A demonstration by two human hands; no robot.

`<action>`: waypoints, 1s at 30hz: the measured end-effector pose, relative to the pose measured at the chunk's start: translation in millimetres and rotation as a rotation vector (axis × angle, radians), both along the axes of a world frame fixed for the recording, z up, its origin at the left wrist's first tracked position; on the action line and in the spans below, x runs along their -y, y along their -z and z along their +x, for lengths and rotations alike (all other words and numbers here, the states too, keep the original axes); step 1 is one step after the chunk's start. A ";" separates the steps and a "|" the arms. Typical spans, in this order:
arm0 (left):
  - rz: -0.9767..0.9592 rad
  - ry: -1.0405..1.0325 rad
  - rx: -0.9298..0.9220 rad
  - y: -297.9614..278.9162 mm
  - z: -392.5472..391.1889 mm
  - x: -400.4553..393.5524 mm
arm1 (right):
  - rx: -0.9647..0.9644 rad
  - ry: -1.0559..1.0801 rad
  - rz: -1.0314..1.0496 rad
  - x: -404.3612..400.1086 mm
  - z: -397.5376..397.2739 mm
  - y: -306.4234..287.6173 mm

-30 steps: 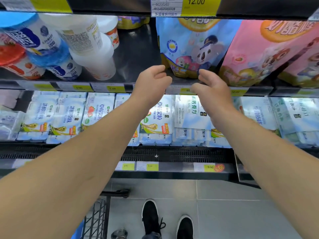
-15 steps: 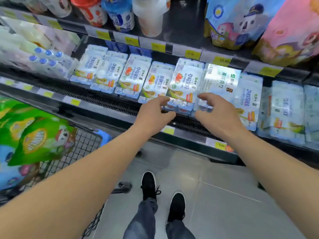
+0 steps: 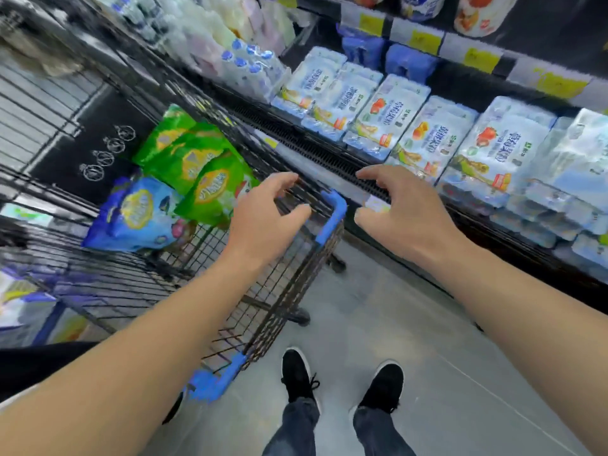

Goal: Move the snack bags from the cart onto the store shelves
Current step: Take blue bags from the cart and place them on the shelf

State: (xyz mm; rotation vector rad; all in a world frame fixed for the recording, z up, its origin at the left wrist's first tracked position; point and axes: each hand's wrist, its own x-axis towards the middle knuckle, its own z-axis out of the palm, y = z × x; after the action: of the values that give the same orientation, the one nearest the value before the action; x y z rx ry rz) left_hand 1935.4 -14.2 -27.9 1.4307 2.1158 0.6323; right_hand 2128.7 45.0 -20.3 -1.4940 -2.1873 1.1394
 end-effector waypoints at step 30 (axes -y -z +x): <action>-0.440 -0.506 -0.050 103.7 -362.9 57.3 | 0.204 -0.353 -0.081 55.3 -335.1 81.5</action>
State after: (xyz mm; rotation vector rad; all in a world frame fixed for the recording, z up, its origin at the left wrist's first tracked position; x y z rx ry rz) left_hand 1572.5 -71.5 -131.6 0.6850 2.4772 0.2725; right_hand 1793.6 -10.2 -101.8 -1.3402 -2.6547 1.2387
